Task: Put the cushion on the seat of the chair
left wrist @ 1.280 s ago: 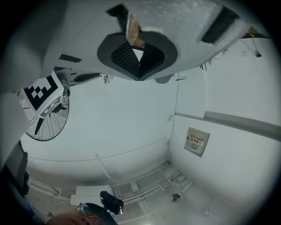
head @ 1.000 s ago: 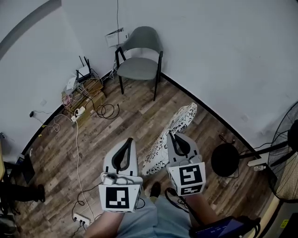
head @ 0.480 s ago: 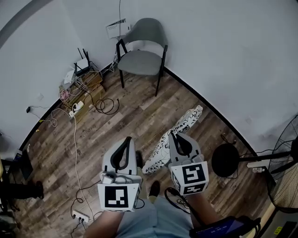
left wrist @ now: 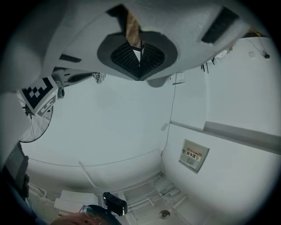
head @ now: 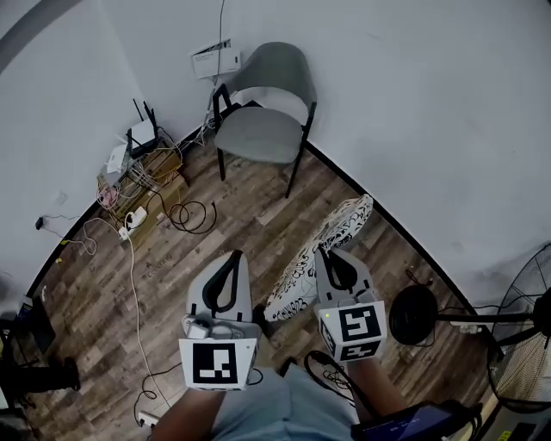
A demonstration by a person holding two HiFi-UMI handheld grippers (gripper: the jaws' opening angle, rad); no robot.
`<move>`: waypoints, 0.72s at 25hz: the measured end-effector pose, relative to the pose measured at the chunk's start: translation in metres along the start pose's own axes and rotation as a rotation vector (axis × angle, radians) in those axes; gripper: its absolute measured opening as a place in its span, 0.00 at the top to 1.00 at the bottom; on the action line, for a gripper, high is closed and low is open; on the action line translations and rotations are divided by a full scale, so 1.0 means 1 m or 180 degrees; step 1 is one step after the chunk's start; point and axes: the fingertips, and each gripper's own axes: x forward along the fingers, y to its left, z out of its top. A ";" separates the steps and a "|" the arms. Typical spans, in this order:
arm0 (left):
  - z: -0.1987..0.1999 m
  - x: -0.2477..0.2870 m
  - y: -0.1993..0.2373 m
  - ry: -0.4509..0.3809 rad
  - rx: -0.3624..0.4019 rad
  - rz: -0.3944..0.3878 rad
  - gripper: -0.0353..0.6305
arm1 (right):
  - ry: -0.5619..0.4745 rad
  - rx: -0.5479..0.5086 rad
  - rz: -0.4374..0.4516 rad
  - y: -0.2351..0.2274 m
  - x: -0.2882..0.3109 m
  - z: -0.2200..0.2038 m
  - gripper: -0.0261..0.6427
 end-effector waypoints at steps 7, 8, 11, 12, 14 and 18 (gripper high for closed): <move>0.031 0.062 0.054 -0.0161 0.0020 -0.0066 0.93 | -0.0127 -0.0066 -0.0106 -0.009 0.069 0.050 0.94; 0.035 0.069 0.059 -0.0173 0.0018 -0.0074 0.93 | -0.0142 -0.0074 -0.0115 -0.011 0.077 0.057 0.94; 0.038 0.088 0.072 -0.0169 0.0030 -0.0072 0.93 | -0.0180 -0.0088 -0.0127 -0.017 0.098 0.070 0.94; 0.038 0.094 0.077 -0.0167 0.0066 -0.0059 0.93 | -0.0189 -0.0088 -0.0125 -0.018 0.104 0.072 0.94; 0.038 0.105 0.085 -0.0178 0.0156 -0.0046 0.93 | -0.0204 -0.0091 -0.0121 -0.022 0.116 0.076 0.94; 0.039 0.128 0.088 -0.0154 0.0114 -0.0085 0.93 | -0.0216 -0.0044 -0.0126 -0.032 0.140 0.080 0.94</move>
